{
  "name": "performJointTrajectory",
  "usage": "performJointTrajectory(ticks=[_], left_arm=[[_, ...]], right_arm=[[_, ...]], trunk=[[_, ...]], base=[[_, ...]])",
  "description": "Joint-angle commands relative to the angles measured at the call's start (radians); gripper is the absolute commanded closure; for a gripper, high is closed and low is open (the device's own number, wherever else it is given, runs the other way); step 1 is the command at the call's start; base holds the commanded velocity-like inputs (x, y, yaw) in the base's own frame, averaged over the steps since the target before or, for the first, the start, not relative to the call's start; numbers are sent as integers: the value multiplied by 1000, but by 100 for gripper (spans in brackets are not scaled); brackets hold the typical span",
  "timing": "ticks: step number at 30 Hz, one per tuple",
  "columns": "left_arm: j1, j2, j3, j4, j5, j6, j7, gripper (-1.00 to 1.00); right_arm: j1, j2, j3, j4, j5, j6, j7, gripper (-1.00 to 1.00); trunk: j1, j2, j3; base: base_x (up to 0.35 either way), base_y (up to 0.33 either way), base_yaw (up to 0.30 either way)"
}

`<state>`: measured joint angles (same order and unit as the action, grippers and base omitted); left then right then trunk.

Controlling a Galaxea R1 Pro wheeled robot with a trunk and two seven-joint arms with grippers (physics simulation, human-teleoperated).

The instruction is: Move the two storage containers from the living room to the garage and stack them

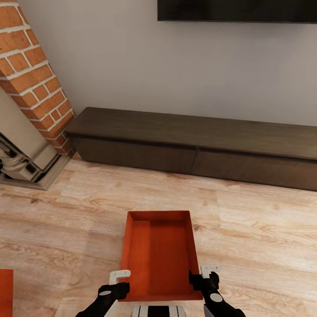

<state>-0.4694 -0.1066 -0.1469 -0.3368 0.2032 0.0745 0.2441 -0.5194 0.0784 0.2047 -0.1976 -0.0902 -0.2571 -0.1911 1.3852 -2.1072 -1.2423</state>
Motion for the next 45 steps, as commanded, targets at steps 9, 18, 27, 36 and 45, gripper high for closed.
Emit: performJointTrajectory(ticks=[9, 18, 27, 36, 45], left_arm=[[0, 1, -9, -2, 9, 5, 8, -100], [0, 1, -9, -2, 8, 5, 8, -100], [0, 1, -10, -3, 8, 5, 8, -100], [0, -1, -15, -2, 3, 6, 6, -100], [0, -2, -17, -2, 1, 6, 4, -100]], right_arm=[[-1, -1, 9, 1, -10, -4, -3, -100], [-1, -1, 9, 1, -11, -3, -2, -100], [-1, -1, 9, 1, -11, -3, -2, -100], [-1, -2, 11, 1, -10, -4, 3, -100], [-1, -4, 12, 0, -10, -4, 5, -100]], trunk=[[11, -21, -10], [11, -21, -10], [11, -21, -10], [11, -21, -10], [11, -21, -10]], base=[[0, 0, 0], [0, 0, 0], [0, 0, 0], [0, 0, 0], [0, 0, 0]])
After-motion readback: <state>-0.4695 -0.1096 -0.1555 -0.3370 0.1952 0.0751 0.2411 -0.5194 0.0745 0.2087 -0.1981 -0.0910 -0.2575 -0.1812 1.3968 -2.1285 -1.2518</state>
